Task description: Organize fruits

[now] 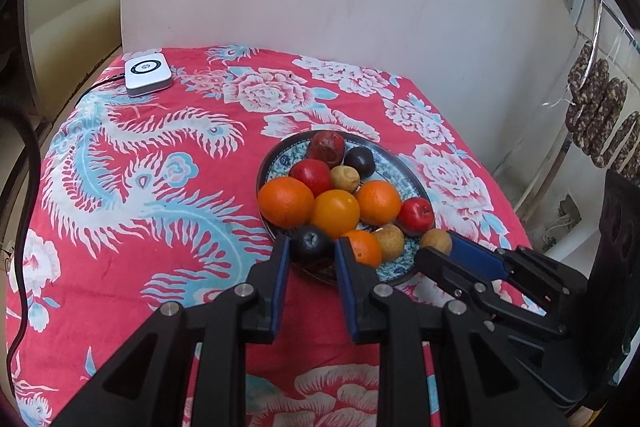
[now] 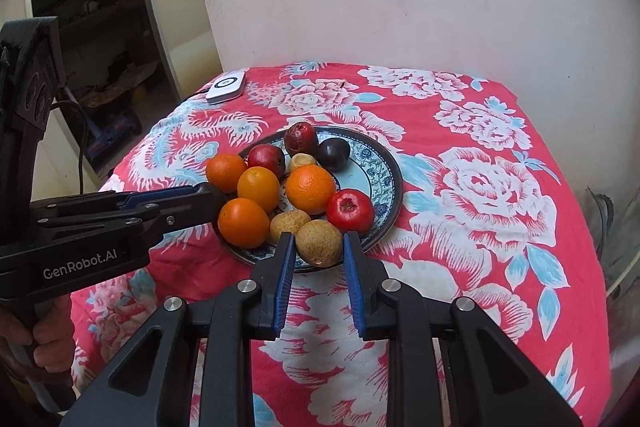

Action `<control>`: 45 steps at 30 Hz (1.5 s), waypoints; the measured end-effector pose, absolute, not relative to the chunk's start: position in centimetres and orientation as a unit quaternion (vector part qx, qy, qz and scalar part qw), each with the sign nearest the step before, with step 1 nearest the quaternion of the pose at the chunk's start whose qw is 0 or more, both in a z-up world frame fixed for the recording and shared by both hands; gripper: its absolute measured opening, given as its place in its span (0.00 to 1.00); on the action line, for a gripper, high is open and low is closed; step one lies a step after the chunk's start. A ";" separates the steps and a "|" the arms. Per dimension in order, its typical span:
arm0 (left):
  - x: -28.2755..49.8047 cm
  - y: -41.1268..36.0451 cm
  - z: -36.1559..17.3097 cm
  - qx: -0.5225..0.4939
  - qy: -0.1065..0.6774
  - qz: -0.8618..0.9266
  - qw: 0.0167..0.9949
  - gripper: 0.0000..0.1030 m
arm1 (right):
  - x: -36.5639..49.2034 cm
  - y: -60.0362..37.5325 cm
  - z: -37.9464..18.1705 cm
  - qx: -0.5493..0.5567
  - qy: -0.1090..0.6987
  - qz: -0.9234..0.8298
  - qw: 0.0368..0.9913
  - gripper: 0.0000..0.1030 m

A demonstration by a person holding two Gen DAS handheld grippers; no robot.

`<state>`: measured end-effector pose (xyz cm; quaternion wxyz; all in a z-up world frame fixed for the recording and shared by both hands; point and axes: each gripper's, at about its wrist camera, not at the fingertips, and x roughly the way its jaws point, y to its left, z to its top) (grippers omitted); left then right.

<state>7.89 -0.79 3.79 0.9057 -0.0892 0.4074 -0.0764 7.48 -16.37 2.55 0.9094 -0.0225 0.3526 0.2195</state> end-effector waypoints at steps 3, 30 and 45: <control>7.9 -0.7 3.7 -0.090 0.407 -0.076 0.906 0.23 | 7.6 -16.3 2.5 -0.024 0.354 0.220 0.909 0.25; 6.6 0.0 4.6 -0.083 0.399 -0.043 0.912 0.40 | 7.0 -16.2 3.0 -0.024 0.348 0.215 0.912 0.34; 3.8 0.6 5.0 -0.077 0.398 -0.008 0.914 0.59 | 4.9 -16.6 3.4 -0.015 0.351 0.206 0.913 0.47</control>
